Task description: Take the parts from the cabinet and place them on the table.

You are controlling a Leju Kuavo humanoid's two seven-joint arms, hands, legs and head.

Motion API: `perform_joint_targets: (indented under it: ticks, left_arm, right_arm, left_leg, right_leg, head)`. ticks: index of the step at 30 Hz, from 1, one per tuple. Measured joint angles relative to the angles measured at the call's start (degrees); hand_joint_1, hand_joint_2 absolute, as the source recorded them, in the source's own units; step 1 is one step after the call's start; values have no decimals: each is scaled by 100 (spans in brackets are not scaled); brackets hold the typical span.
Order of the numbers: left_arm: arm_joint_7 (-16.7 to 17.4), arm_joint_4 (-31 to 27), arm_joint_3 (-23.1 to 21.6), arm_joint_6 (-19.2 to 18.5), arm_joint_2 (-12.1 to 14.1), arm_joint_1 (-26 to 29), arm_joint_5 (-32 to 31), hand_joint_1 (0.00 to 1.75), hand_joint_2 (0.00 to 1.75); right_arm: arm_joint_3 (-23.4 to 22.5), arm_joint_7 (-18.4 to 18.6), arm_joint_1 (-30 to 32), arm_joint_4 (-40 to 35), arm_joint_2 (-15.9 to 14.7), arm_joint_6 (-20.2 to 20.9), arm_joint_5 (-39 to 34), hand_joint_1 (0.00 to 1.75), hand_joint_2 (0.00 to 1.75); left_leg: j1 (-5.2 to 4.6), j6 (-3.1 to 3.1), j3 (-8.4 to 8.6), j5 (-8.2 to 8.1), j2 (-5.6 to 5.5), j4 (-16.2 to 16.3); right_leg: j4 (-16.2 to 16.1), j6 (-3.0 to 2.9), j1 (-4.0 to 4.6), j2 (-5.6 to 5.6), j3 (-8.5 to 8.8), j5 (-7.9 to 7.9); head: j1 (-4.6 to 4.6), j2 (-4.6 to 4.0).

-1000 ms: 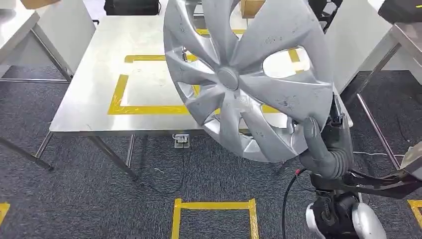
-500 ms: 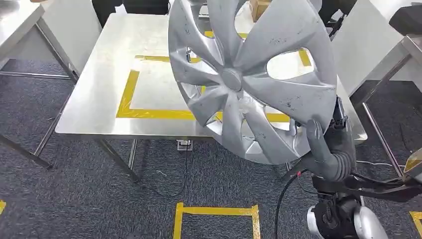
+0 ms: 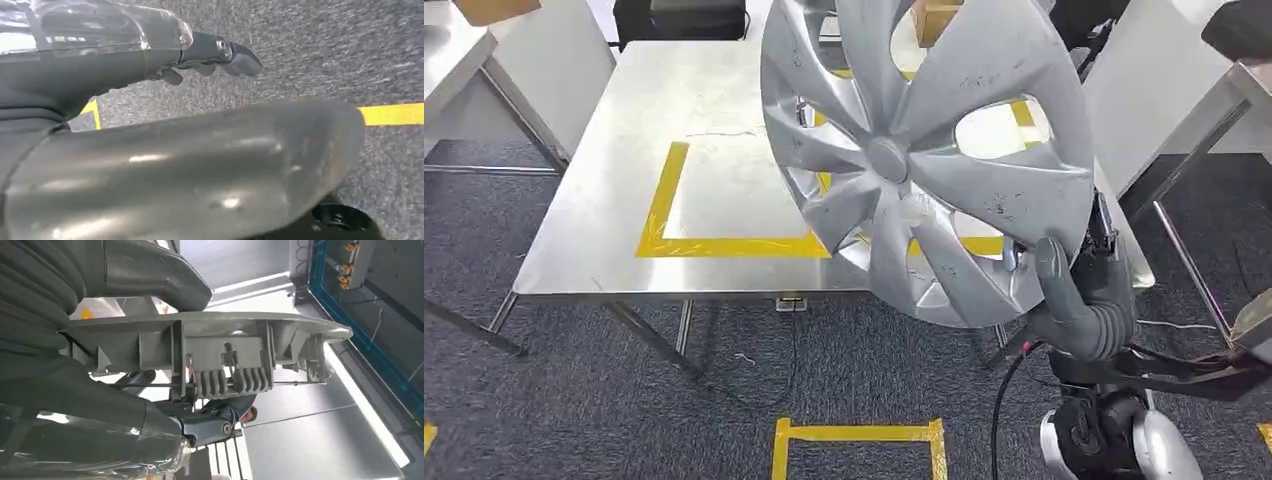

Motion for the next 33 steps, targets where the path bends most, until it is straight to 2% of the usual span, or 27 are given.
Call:
perform_joint_targets:
  ticks: [1, 2, 3, 4, 6, 7, 8, 10, 11, 12, 13, 14, 16, 17, 18, 19, 21, 22, 23, 24, 26, 33]
  left_arm:
    - [-2, 0, 0, 0, 0, 0, -2, 0, 0]
    - [-2, 0, 0, 0, -4, 2, -2, 0, 0]
    - [-2, 0, 0, 0, -4, -14, -4, 0, 0]
    - [-2, 0, 0, 0, -4, -12, -8, 0, 0]
    - [0, 0, 0, 0, 7, 1, -11, 0, 0]
    - [0, -2, 0, 2, 7, 0, -11, 0, 0]
    - [-4, -2, 0, 2, 13, -9, -11, 0, 0]
    - [-4, -2, 0, 0, 11, -13, -11, 0, 0]
    - [-4, -2, 0, 0, 11, -11, -11, 0, 0]
    - [-4, 0, 0, 0, 11, -8, -11, 0, 0]
    - [-7, 0, 0, 0, 13, -6, -11, 0, 0]
    - [-11, 0, 0, 0, 13, -8, -11, 0, 0]
    - [-35, -2, 0, 0, 9, -14, -11, 0, 0]
    - [-53, -2, 0, 0, -7, -12, -11, 0, 0]
    - [-61, -2, 0, 2, -11, -30, -11, 0, 0]
    - [-61, -2, 0, 2, -13, -29, -11, 0, 0]
    - [-63, -4, 0, 0, -26, -21, -11, 0, 0]
    - [-66, -2, 0, 0, -22, -24, -11, 0, 0]
    - [-70, -2, 0, 0, -18, -24, -11, 0, 0]
    - [-79, -2, 0, 0, -18, -25, -11, 0, 0]
    - [-79, -2, 0, 0, -18, -23, -9, 0, 0]
    - [-98, -2, 0, 0, -18, -20, 7, 0, 0]
  right_arm:
    - [0, 0, -5, -2, 0, 0, 0, 175, 175]
    - [-4, 0, -5, -2, -2, 0, 2, 175, 175]
    - [-4, 2, -10, -2, -2, 0, -2, 175, 175]
    - [0, 4, -17, 0, 0, 0, -2, 175, 175]
    - [-2, 4, -11, 0, 2, 0, 0, 175, 175]
    - [-7, 4, -14, -2, 0, -2, 0, 175, 175]
    - [-4, 4, -17, -4, 0, 0, 2, 175, 175]
    - [-4, 4, -17, -2, 2, 0, 0, 175, 175]
    - [-4, 4, -11, 0, 2, 0, 0, 175, 175]
    - [-4, 4, -5, 0, 0, -2, 0, 175, 175]
    - [-4, 7, -3, 2, 0, -2, 0, 175, 175]
    - [-4, 4, -4, 7, 0, -2, 0, 175, 175]
    - [-7, 4, -16, 7, 0, -2, 0, 175, 175]
    - [-9, 4, -13, 9, -2, -2, 0, 175, 175]
    - [-7, 4, -12, 9, 2, 0, -2, 175, 175]
    - [-7, 7, -33, 9, 0, 0, -2, 175, 175]
    - [-11, 7, -34, 9, -2, 0, -2, 175, 175]
    - [-13, 7, -33, 2, -2, 0, 0, 175, 175]
    - [-11, 7, -29, 0, -2, 0, 0, 175, 175]
    - [-11, 6, -34, 0, -4, 0, 0, 175, 175]
    - [-9, 7, -26, 0, -7, 0, 0, 175, 175]
    - [-9, 4, -26, 0, -9, 0, 0, 175, 175]
  left_leg:
    - [8, -3, 147, 170, 27, -380]
    - [-33, 8, 207, 61, 41, -370]
    - [-22, 104, 245, -12, 41, -469]
    - [-27, 137, 228, -18, 39, -465]
    - [-18, 193, 243, -40, 24, -467]
    - [5, 224, 278, -54, 22, -478]
    - [10, 263, 305, -79, 25, -479]
    - [7, 309, 351, -125, 37, -479]
    - [3, 314, 378, -150, 44, -478]
    - [-3, 317, 409, -174, 46, -478]
    - [-10, 315, 450, -198, 45, -478]
    - [-14, 307, 501, -236, 37, -478]
    - [-26, 284, 613, -303, 18, -482]
    - [-3, 273, 601, -322, 19, -517]
    - [-13, 240, 602, -318, 10, -510]
    - [0, 199, 588, -303, 11, -530]
    - [0, 137, 594, -293, 17, -590]
    - [-25, 138, 611, -325, 15, -592]
    - [-34, 270, 636, -272, 16, -646]
    - [-42, 291, 657, -278, 14, -677]
    - [-47, 280, 691, -284, 11, -706]
    - [-45, 186, 714, -265, -2, -756]
  right_leg:
    - [59, 41, -12, -5, 38, -80]
    - [100, 93, 26, 9, 15, -132]
    - [146, 122, 29, 14, -9, -156]
    - [137, 133, 24, 11, -3, -154]
    - [123, 159, 14, 10, 12, -182]
    - [170, 188, 13, 8, 9, -257]
    - [373, 224, 9, 10, -71, -348]
    - [1255, 279, -11, 9, -554, -699]
    - [1684, 291, -17, 9, -820, -812]
    - [1913, 291, -23, 9, -1003, -806]
    - [1880, 274, -27, 9, -1051, -658]
    - [1608, 242, -25, 10, -985, -377]
    - [639, 136, 2, 31, -654, 309]
    - [500, 80, 17, 59, -580, 283]
    - [427, 50, 58, 55, -565, 328]
    - [375, 29, 72, 45, -549, 294]
    - [279, -18, 79, 44, -519, 248]
    - [120, 65, 47, 27, -439, 218]
    - [88, 274, 18, 32, -429, 250]
    - [87, 226, 23, 36, -422, 240]
    - [96, 188, 23, 35, -410, 216]
    - [117, 158, 25, 28, -407, 198]
  head:
    - [-2, 0]
    - [-26, 0]
    - [-26, 0]
    - [11, 0]
    - [11, 0]
    - [13, 0]
    - [37, 0]
    - [70, 0]
    - [70, 0]
    - [81, 0]
    - [83, 0]
    - [83, 0]
    - [85, 0]
    - [72, 0]
    - [63, 0]
    - [110, 0]
    - [109, 0]
    - [111, 0]
    - [81, 0]
    - [70, 0]
    - [52, 0]
    - [37, 0]
